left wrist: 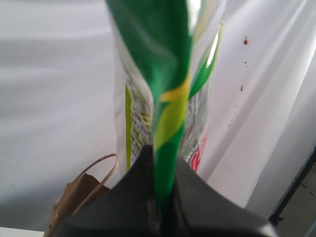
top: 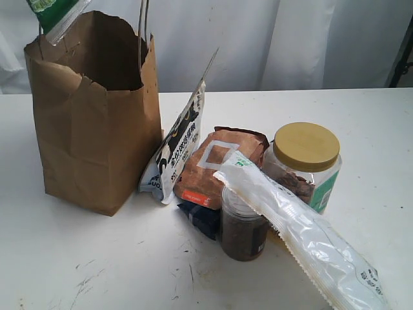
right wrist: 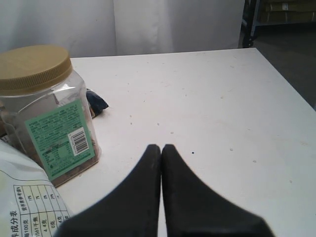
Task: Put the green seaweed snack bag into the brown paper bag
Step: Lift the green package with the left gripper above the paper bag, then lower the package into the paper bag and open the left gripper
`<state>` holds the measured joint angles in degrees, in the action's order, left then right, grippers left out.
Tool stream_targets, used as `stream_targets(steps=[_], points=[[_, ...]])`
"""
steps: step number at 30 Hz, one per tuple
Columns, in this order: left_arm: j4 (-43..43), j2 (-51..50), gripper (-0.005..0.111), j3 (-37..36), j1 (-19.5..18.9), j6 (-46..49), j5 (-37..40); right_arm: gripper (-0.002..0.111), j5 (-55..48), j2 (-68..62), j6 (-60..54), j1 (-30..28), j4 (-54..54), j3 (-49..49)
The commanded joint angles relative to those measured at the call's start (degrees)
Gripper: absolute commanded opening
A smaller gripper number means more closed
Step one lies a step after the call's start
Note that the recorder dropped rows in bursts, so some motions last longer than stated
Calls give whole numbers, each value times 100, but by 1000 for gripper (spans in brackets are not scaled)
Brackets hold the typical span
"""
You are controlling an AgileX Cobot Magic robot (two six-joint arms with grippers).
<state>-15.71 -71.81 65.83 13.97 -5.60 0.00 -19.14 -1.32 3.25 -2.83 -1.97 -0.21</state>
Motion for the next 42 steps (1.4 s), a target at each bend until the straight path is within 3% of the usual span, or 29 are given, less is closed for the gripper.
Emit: stream_targets(steps=[1, 14, 30, 42], points=[[1, -305, 0, 42, 22, 9, -548, 0, 88, 43, 9, -30, 15, 21], [301, -744, 0, 42, 22, 197, -520, 0, 88, 43, 9, -30, 15, 21], [301, -758, 0, 32, 22, 1209, 82, 0, 88, 43, 9, -30, 15, 21], [725, -781, 0, 32, 22, 1211, 395, 0, 88, 43, 9, -30, 15, 21]])
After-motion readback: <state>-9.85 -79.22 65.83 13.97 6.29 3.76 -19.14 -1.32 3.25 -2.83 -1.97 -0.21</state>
